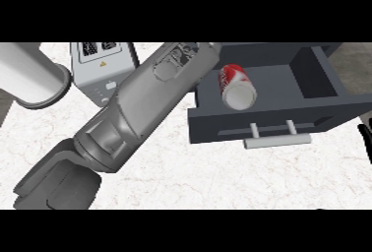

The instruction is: Pick up the can, place it into the drawer and close the drawer

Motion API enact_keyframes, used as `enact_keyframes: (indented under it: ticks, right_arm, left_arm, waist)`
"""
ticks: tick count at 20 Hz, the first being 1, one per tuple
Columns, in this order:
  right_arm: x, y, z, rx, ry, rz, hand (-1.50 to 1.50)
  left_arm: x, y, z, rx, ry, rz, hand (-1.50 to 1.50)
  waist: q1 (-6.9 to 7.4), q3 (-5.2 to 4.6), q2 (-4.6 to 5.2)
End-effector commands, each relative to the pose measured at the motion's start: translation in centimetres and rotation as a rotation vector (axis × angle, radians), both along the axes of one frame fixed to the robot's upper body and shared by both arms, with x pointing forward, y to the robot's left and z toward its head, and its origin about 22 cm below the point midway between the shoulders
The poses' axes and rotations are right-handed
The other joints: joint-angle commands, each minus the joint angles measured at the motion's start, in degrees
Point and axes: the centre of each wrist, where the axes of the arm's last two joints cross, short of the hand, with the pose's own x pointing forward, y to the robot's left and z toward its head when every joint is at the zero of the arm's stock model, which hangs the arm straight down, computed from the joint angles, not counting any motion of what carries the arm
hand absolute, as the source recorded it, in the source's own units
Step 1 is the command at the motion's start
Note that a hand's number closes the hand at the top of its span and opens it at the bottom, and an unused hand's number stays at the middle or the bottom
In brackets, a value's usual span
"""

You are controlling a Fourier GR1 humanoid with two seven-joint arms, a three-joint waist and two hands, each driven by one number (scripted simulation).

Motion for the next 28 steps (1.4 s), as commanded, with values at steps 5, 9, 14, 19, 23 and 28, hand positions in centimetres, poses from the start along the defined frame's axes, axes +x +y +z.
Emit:
enact_keyframes:
  ticks: [5,9,14,19,23,28]
  right_arm:
    - [1.0,0.0,0.7,-0.008,-0.013,0.015,-1.5]
    - [1.6,-0.6,0.4,-0.006,-0.015,0.009,-1.5]
    - [2.1,1.4,1.3,-0.007,-0.036,0.026,-1.5]
    - [1.3,0.9,1.4,-0.028,-0.034,0.054,-1.5]
    - [1.7,0.3,1.1,-0.008,-0.031,0.042,-1.5]
    - [1.4,0.5,1.7,-0.017,-0.042,0.032,-1.5]
  left_arm:
    - [0.5,0.7,-2.6,0.057,-0.023,0.047,1.5]
    - [0.9,1.2,-3.3,0.09,-0.034,0.063,1.5]
    - [1.0,1.5,-4.3,0.118,-0.072,0.073,1.5]
    - [0.7,1.5,-5.2,0.117,-0.044,0.139,-1.5]
    - [0.6,1.9,-6.5,0.105,-0.041,0.158,-1.5]
    - [0.7,1.2,-4.8,0.081,-0.044,0.17,-1.5]
  waist:
    - [-1.13,0.03,0.41]
    - [-1.59,0.06,0.75]
    - [-1.29,-0.03,0.85]
    - [-3.13,0.01,0.72]
    - [-2.87,0.02,0.84]
    - [-2.36,-0.01,0.64]
